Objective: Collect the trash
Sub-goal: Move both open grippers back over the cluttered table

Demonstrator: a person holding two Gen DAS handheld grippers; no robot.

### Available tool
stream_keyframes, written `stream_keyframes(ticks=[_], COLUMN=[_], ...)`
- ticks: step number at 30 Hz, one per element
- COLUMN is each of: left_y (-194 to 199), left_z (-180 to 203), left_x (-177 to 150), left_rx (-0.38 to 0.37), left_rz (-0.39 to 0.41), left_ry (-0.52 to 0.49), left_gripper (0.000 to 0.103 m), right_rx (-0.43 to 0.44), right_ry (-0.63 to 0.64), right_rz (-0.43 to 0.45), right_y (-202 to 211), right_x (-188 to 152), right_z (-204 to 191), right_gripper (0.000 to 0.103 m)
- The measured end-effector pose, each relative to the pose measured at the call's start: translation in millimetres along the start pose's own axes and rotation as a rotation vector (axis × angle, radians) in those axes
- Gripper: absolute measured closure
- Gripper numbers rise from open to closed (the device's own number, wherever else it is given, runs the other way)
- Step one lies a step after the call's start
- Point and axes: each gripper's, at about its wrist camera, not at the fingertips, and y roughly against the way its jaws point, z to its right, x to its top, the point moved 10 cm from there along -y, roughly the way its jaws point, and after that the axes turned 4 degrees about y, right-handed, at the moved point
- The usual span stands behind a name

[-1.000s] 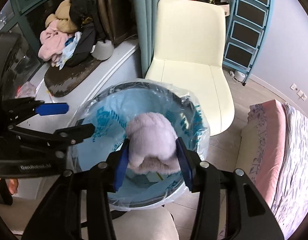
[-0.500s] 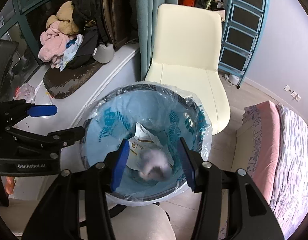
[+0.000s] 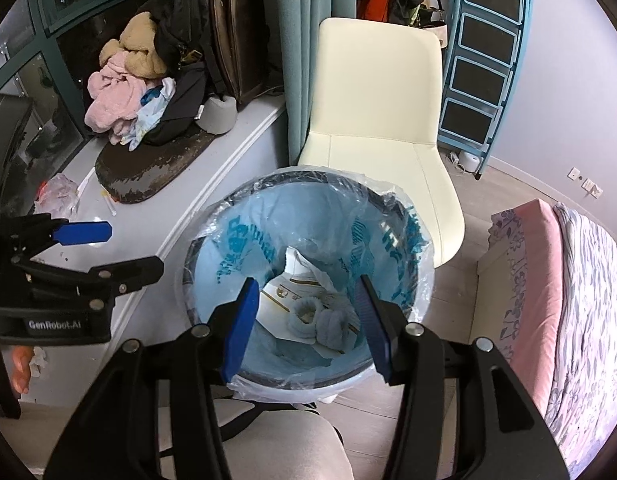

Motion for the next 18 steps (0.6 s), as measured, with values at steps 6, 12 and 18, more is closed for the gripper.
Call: stream_keyframes(ticks=[6, 12, 18], left_y=[4, 14, 30], left_z=[-31, -70, -116], left_x=[-16, -35, -59], left_rx=[0.024, 0.049, 0.086], left_rz=[-0.018, -0.022, -0.016], left_ry=[0.067, 0.15, 0.231], left_gripper=[0.021, 0.021, 0.021], right_rx=[0.042, 0.085, 0.134], right_ry=[0.051, 0.12, 0.191], right_rz=[-0.016, -0.028, -0.036], right_y=[-5, -10, -13], right_x=[0, 5, 6], right_z=[-30, -71, -121], right_gripper=[0.055, 0.055, 0.055])
